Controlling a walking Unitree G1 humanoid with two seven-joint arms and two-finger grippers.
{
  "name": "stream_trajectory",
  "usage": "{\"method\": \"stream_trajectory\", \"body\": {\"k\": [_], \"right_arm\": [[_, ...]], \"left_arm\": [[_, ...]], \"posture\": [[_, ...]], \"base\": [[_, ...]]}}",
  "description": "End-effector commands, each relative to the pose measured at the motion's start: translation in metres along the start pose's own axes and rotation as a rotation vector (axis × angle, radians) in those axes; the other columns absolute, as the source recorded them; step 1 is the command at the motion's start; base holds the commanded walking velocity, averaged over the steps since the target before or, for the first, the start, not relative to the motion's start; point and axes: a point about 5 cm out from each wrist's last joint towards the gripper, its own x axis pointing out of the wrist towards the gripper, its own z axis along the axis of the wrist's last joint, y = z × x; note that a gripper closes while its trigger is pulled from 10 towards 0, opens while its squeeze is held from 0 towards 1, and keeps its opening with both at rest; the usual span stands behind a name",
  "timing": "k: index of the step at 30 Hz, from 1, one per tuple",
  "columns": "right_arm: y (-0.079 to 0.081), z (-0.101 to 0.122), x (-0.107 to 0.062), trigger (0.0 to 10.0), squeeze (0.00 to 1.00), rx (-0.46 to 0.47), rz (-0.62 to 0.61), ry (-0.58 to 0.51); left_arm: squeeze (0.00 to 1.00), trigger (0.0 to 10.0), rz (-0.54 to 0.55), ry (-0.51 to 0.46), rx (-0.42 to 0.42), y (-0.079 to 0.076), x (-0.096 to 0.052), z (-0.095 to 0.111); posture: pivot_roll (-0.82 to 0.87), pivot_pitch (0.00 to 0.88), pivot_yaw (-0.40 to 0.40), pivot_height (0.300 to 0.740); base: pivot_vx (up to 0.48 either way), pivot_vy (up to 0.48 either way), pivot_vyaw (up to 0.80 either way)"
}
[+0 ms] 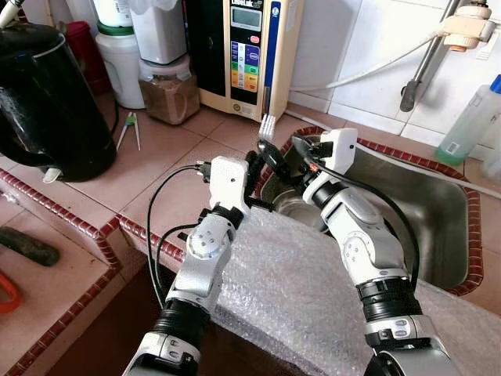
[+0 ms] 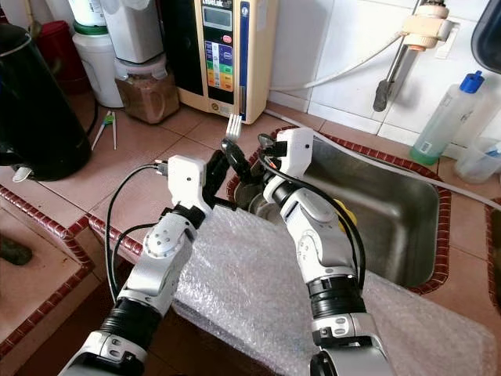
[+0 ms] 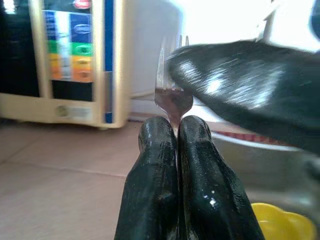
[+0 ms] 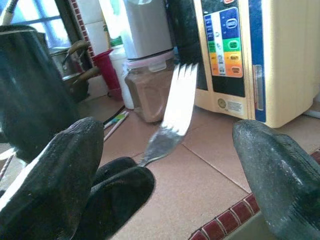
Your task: Kitchen organization
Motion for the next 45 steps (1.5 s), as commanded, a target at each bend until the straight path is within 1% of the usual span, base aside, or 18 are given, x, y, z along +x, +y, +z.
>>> {"method": "stream_trajectory", "body": {"k": [1,2,3,7,8,9,10,13,22,24,32,38,45], "right_arm": [[-0.002,0.004,0.002,10.0,0.00,0.012,0.011,-0.001],[-0.003,0.005,0.002,10.0,0.00,0.012,0.012,-0.001],[-0.005,0.007,0.002,10.0,0.00,0.011,0.014,-0.002],[-0.008,0.009,0.001,10.0,0.00,0.011,0.014,-0.005],[-0.008,0.010,0.001,9.2,0.00,0.014,0.015,-0.009],[-0.008,0.010,0.001,9.2,0.00,0.014,0.015,-0.009],[-0.009,0.011,0.002,0.0,0.00,0.018,0.013,-0.017],[-0.010,0.013,0.002,0.0,0.00,0.031,-0.004,-0.032],[-0.015,0.012,-0.002,0.0,0.00,0.060,-0.007,-0.032],[-0.016,0.013,-0.002,0.0,0.00,0.089,-0.005,-0.041],[-0.018,0.015,-0.001,0.0,0.00,0.117,0.008,-0.047],[-0.018,0.014,-0.001,0.0,0.00,0.124,0.014,-0.041],[-0.018,0.012,-0.002,0.0,0.00,0.123,0.013,-0.031]], "left_arm": [[0.00,0.0,-0.035,-0.033,-0.004,-0.005,0.001,0.006],[0.00,0.0,-0.052,-0.035,-0.013,-0.005,0.002,0.007],[0.00,0.0,-0.090,-0.036,-0.018,-0.006,0.002,0.008],[0.00,0.0,-0.119,-0.042,-0.007,-0.005,0.001,0.010],[0.00,0.0,-0.126,-0.045,-0.012,-0.004,0.001,0.010],[0.00,0.0,-0.126,-0.045,-0.012,-0.004,0.001,0.010],[0.00,0.0,-0.129,-0.047,-0.018,-0.003,0.000,0.011],[0.00,0.0,-0.151,-0.051,-0.037,0.000,-0.001,0.013],[0.00,0.0,-0.164,-0.043,-0.035,0.002,-0.001,0.012],[0.00,0.0,-0.181,-0.042,-0.041,0.001,-0.001,0.012],[0.00,0.0,-0.201,-0.039,-0.054,-0.001,-0.001,0.012],[0.00,0.0,-0.212,-0.035,-0.059,-0.002,-0.002,0.011],[0.00,0.0,-0.254,-0.026,-0.062,-0.007,-0.004,0.009]], "posture": [[-0.02,0.000,-0.021,0.740],[-0.02,0.000,-0.022,0.740],[-0.01,0.000,-0.023,0.740],[-0.01,0.000,-0.023,0.740],[-0.01,0.000,-0.024,0.740],[-0.01,0.000,-0.024,0.740],[-0.01,0.000,-0.024,0.740],[-0.01,0.000,-0.024,0.740],[-0.01,0.000,-0.026,0.740],[-0.01,0.000,-0.027,0.740],[-0.01,0.000,-0.031,0.740],[-0.01,0.000,-0.032,0.740],[-0.01,0.000,-0.029,0.740]], "base": [[0.000,0.000,0.00],[0.000,0.000,0.00],[0.000,0.000,0.00],[0.000,0.000,0.00],[0.000,0.000,0.00],[0.000,0.000,0.00],[0.000,0.000,0.00],[0.000,0.000,0.00],[0.000,0.000,0.00],[0.000,0.000,0.00],[0.000,0.000,0.00],[0.000,0.000,0.00],[0.000,0.000,0.00]]}}
